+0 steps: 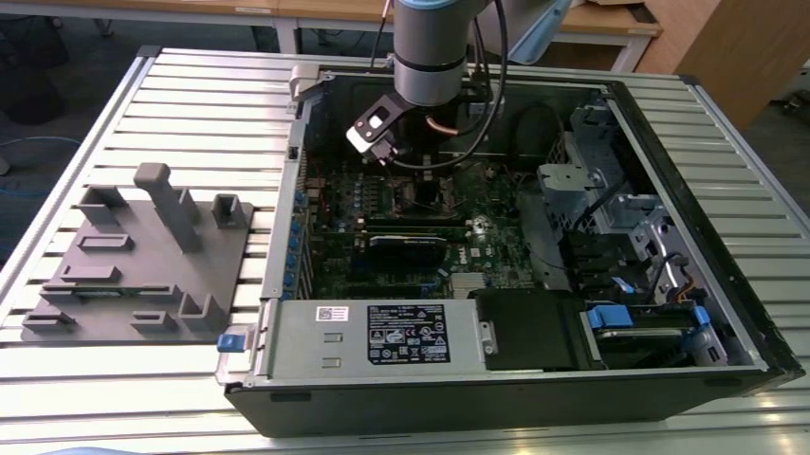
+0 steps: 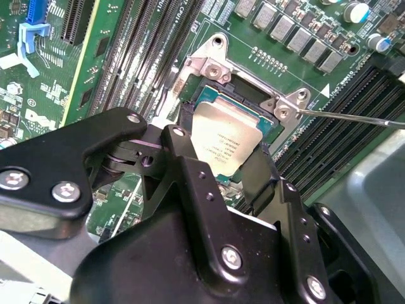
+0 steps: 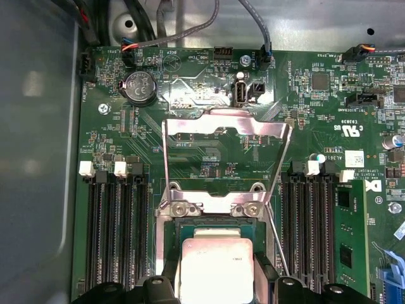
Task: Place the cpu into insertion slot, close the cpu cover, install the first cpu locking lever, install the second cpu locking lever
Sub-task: 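Place the cpu into insertion slot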
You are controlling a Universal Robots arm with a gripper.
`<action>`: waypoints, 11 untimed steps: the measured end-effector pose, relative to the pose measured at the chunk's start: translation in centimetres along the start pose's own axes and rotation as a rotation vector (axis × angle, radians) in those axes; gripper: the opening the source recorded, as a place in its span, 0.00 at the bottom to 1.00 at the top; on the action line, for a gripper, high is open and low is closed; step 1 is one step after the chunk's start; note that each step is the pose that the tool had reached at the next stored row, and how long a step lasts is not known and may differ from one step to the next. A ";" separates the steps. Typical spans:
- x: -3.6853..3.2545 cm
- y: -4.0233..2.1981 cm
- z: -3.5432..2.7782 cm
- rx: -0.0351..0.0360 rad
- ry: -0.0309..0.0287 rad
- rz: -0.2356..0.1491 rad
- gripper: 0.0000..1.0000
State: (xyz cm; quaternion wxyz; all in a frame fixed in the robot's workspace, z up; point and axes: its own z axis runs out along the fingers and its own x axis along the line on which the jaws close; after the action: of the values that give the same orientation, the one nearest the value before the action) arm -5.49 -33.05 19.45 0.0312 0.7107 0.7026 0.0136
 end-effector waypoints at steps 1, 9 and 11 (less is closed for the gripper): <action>-0.01 0.00 -0.03 0.0002 0.0000 0.000 0.54; -0.01 0.01 -0.17 0.0005 0.0122 0.001 0.54; -0.01 0.01 -0.18 0.0006 0.0181 0.001 0.54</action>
State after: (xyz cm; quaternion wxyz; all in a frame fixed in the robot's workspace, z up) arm -5.49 -33.06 19.63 0.0246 0.7110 0.7024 0.0199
